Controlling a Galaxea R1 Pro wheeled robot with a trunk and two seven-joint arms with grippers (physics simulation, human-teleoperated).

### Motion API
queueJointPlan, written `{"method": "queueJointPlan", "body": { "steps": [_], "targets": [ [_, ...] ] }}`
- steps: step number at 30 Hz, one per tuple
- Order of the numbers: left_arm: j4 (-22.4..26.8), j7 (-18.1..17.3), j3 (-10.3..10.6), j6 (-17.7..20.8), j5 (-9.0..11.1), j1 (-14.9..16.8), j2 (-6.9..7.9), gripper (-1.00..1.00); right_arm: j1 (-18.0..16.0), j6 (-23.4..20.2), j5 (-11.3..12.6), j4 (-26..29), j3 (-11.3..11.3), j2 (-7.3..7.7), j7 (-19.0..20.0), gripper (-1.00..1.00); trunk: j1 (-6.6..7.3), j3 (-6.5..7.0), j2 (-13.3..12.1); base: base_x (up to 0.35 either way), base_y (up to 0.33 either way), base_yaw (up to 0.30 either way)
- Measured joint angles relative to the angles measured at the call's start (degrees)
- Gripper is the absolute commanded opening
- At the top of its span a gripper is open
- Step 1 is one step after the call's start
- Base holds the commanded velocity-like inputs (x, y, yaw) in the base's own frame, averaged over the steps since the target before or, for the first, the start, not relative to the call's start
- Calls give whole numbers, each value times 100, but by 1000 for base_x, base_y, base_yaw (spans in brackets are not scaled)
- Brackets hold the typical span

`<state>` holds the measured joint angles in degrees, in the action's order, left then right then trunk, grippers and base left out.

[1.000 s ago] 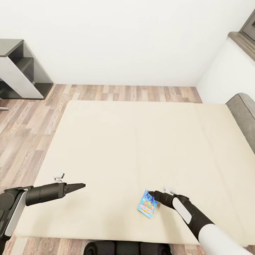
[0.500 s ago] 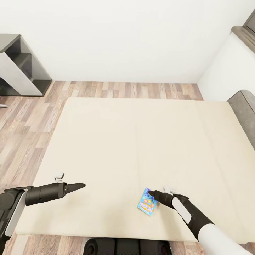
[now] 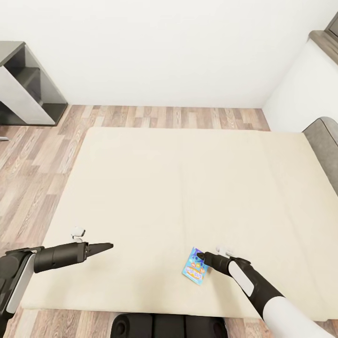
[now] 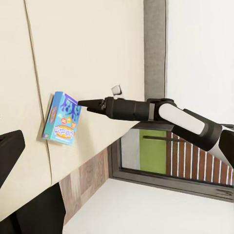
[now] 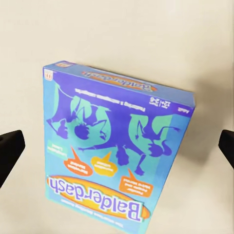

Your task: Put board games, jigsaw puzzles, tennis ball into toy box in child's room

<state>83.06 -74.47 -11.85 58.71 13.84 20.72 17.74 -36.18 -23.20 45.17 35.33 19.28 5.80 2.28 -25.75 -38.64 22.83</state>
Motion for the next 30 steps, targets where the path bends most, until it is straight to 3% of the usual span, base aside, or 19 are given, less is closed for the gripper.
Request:
{"method": "queueJointPlan", "body": {
  "steps": [20, 30],
  "targets": [
    [0, 0, -1, -2, -1, 0, 0, 100, 0, 7, 10, 4, -6, 11, -26, 100, 0, -5, 0, 0, 0, 0],
    [0, -5, -1, -2, -1, 0, 0, 100, -111, -39, 8, 38, -12, -35, -46, 100, 0, -75, 0, 0, 0, 0]
  ]
}}
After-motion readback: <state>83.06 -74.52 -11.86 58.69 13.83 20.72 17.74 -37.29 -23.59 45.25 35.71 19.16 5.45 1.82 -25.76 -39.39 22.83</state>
